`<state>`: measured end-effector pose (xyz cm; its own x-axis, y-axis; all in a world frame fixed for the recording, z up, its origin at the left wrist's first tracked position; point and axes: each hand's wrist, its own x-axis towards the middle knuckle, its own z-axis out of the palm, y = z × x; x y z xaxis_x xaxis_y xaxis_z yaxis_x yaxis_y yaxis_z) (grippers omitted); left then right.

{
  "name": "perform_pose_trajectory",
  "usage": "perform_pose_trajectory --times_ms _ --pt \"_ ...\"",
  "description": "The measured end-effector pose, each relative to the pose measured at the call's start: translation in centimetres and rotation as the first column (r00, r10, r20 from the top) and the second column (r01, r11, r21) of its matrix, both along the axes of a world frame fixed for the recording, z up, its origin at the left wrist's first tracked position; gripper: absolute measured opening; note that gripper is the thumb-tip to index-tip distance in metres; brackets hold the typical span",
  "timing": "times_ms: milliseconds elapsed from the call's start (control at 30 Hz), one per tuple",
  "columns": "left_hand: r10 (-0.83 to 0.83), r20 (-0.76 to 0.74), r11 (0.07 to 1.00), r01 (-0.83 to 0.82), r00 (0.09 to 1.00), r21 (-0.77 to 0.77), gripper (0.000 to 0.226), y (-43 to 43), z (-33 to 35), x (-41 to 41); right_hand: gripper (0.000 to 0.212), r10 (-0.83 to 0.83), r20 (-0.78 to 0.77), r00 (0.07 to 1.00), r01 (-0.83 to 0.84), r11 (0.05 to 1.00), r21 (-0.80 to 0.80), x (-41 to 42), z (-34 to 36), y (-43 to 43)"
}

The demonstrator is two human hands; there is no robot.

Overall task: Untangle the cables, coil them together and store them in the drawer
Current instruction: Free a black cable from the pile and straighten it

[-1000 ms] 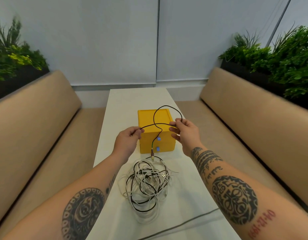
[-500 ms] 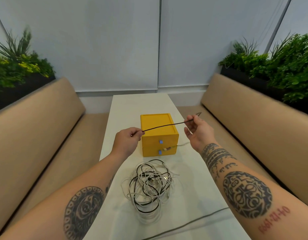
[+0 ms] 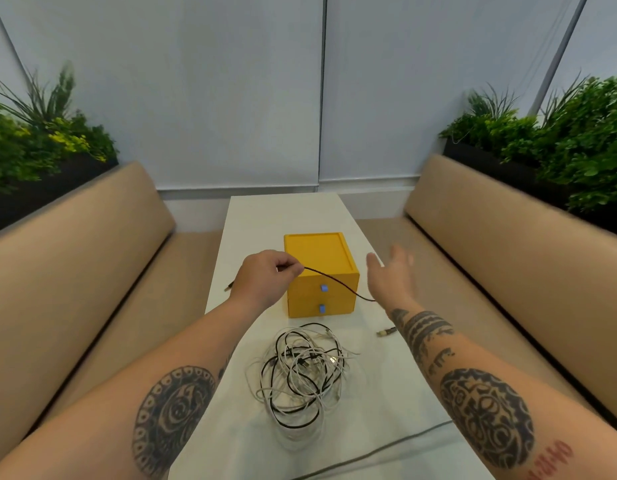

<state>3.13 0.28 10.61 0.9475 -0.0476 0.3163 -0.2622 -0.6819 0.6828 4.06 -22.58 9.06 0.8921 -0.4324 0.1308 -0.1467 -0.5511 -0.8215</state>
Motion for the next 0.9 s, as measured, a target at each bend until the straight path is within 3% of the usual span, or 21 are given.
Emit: perform_pose_trajectory --times_ms 33,100,200,267,333,433,633,900 --pt "-0.013 0.011 1.0 0.013 1.0 0.017 0.016 -0.2 0.3 0.0 0.048 0.13 0.055 0.99 -0.122 0.984 -0.131 -0.4 0.6 0.9" --pt "-0.03 0.031 0.998 0.029 0.999 0.052 0.014 -0.7 0.9 0.1 0.036 0.373 -0.004 0.928 -0.355 0.878 -0.321 -0.9 1.3 2.5" --pt "-0.066 0.061 0.995 0.061 0.996 0.072 0.011 -0.9 1.5 0.2 0.031 0.558 -0.115 0.822 -0.567 0.782 -0.259 -1.5 1.8 4.1" --pt "-0.091 0.075 0.993 0.084 0.993 0.088 0.011 -0.6 1.6 0.1 0.028 0.585 -0.094 0.806 -0.592 0.791 -0.155 -1.5 1.9 4.5" --pt "-0.103 0.085 0.984 0.089 0.991 0.153 0.011 0.0 1.6 0.0 0.027 0.614 -0.088 0.784 -0.62 0.771 -0.149 -1.6 2.0 4.6" --pt "-0.088 0.106 0.97 0.06 0.99 0.236 0.012 1.7 1.2 0.0 0.028 0.636 -0.118 0.762 -0.645 0.73 -0.225 -1.4 2.0 4.1" --pt "-0.055 0.095 0.967 0.029 0.994 0.254 0.014 4.2 0.4 -0.6 0.03 0.621 -0.179 0.763 -0.631 0.655 -0.416 -1.0 1.5 2.2" --pt "0.033 0.027 0.978 -0.038 0.999 0.205 0.015 7.3 -0.3 -1.2 0.025 0.55 -0.241 0.799 -0.587 0.628 -0.511 -0.6 1.4 0.5"
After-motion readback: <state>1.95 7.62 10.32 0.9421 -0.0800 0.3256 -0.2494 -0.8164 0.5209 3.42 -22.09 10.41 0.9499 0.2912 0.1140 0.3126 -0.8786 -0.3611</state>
